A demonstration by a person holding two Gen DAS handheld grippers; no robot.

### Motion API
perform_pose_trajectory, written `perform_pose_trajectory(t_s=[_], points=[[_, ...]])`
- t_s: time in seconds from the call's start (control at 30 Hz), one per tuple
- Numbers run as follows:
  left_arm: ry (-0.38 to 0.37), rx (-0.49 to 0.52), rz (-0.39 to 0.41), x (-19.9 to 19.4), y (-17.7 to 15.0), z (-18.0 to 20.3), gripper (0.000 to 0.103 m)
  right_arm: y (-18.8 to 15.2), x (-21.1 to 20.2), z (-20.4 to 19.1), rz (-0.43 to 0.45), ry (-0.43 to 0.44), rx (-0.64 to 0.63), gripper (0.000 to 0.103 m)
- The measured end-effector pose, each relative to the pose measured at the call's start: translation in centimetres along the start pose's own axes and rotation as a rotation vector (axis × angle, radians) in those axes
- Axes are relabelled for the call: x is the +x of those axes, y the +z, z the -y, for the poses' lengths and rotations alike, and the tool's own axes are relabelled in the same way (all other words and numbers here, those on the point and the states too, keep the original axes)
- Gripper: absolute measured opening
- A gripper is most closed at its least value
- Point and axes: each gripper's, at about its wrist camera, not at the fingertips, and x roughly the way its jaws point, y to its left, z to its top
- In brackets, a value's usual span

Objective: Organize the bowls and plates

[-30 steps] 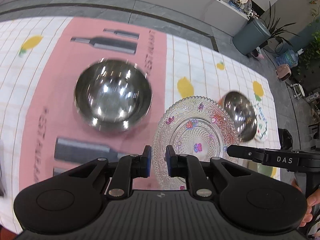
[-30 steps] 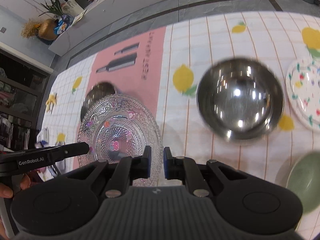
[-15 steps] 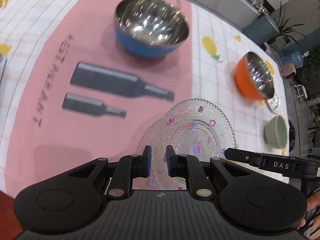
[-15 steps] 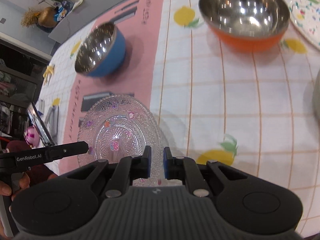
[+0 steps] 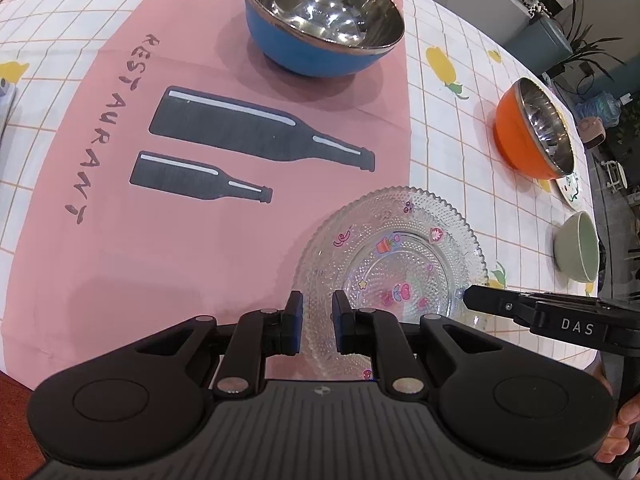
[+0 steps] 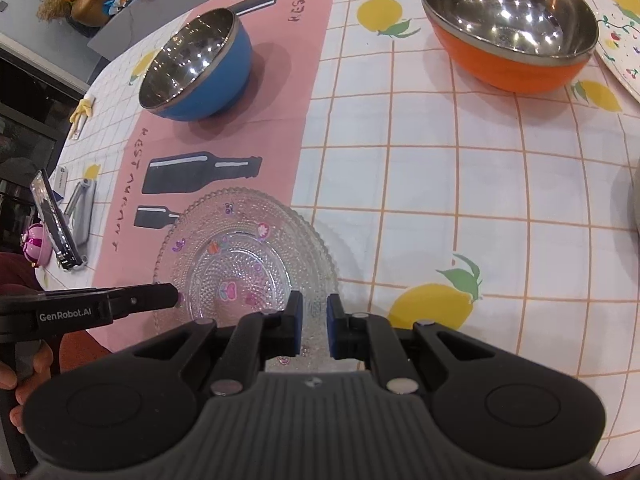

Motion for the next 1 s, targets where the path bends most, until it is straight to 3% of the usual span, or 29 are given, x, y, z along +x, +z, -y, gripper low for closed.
perform_pose_trajectory(t_s=[0.47,0.87,1.0], points=[[0.023,0.025,-0.006,0.3,0.1,0.6,0.016,0.0,1.0,-1.4,-0.022,-0.101,-0.091,0.012],[0.064,0.058,0.005,0.4,0.0,0.6,0.012,0.0,1.2,-1.3,-0.032,-0.097,-0.091,0.012],[0.061,0.054,0.025,-0.1,-0.1,0.5,0.013,0.0,1.0,-1.0,-0.027,-0.088,-0.076,0.017]])
